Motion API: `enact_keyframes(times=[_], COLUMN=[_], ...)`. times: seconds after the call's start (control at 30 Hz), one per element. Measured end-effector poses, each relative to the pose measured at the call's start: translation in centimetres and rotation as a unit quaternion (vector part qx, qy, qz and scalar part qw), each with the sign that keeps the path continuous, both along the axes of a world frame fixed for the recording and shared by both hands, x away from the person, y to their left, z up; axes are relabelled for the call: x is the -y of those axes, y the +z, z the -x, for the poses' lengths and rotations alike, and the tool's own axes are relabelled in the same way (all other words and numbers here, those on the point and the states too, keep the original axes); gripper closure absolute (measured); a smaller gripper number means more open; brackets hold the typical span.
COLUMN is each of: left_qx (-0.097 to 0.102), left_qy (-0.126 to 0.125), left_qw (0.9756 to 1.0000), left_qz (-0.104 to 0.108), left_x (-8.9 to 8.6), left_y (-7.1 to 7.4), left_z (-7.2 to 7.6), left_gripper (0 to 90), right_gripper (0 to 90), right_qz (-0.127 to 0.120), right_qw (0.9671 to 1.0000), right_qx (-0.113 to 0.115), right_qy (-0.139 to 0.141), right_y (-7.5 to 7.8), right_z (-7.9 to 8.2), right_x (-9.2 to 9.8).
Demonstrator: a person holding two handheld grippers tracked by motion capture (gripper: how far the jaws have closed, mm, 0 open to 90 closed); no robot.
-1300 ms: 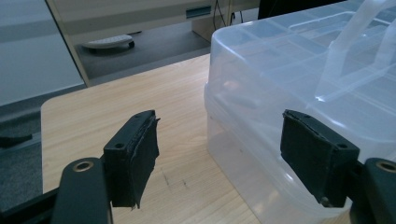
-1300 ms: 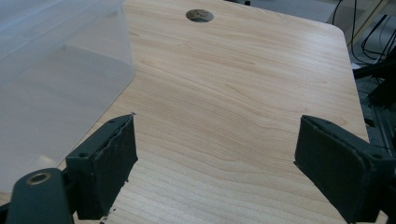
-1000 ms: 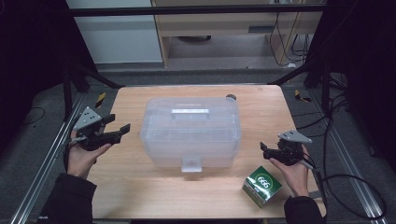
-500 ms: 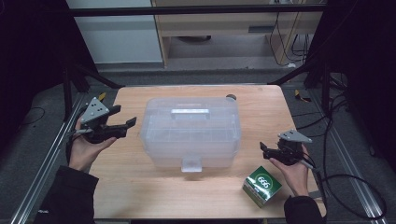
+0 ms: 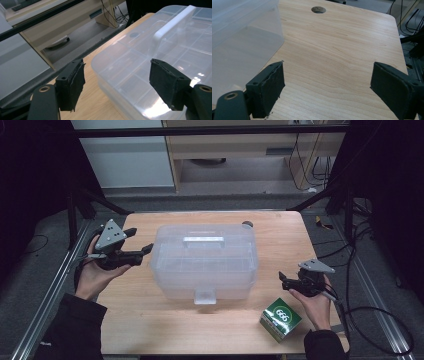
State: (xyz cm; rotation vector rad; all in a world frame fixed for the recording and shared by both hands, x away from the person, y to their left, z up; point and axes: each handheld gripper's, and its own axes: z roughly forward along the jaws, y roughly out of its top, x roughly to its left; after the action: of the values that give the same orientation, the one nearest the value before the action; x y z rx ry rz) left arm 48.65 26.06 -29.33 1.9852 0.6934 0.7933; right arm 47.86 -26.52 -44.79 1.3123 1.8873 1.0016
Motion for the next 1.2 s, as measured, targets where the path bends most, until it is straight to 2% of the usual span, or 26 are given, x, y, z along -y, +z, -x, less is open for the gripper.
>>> enact_keyframes(times=[0.07,0.13,0.23,0.33,0.43,0.5,0.53,0.83,0.93,1.07,1.2], left_qx=[0.002,0.007,0.01,0.013,0.018,0.02,0.022,0.027,0.023,0.023,0.021], left_qy=[-0.006,-0.016,-0.026,-0.028,-0.035,-0.037,-0.041,-0.059,-0.062,-0.072,-0.081], left_qw=[1.0,0.9996,0.9991,0.9986,0.9971,0.9967,0.9956,0.9934,0.9928,0.9901,0.9888], left_qz=[-0.004,-0.023,-0.033,-0.044,-0.065,-0.07,-0.081,-0.094,-0.1,-0.119,-0.124], left_x=[0.5,1.4,2.1,2.6,3.5,3.7,4.2,5.7,6.2,7.1,7.8], left_y=[0.2,0.5,0.7,0.9,1.2,1.3,1.5,1.8,1.6,1.6,1.5], left_z=[0.0,0.0,0.0,0.0,-0.1,-0.1,0.0,-0.1,-0.1,-0.3,-0.4], left_gripper=[27.5,27.4,27.1,27.1,27.1,27.1,27.2,27.8,27.8,28.0,28.2], right_gripper=[12.2,12.2,12.2,12.2,12.3,12.3,12.6,13.0,13.1,13.1,13.0], right_qz=[0.001,0.0,-0.001,-0.001,0.001,0.001,-0.001,0.001,-0.002,0.002,0.005], right_qw=[1.0,1.0,1.0,1.0,1.0,1.0,1.0,1.0,1.0,0.9999,0.9999], right_qx=[-0.001,-0.002,-0.002,-0.002,-0.002,-0.002,-0.003,-0.003,-0.005,-0.006,-0.008], right_qy=[0.0,0.001,0.001,0.0,0.001,0.001,0.002,0.007,0.008,0.01,0.01], right_y=[0.0,0.0,0.0,0.1,0.1,0.1,0.1,0.1,0.1,0.0,-0.1], right_z=[0.0,0.0,0.0,0.0,0.0,0.0,0.0,0.1,0.1,0.0,0.0], right_x=[0.0,0.0,0.0,0.1,0.1,0.1,0.0,0.0,0.0,0.0,-0.1])
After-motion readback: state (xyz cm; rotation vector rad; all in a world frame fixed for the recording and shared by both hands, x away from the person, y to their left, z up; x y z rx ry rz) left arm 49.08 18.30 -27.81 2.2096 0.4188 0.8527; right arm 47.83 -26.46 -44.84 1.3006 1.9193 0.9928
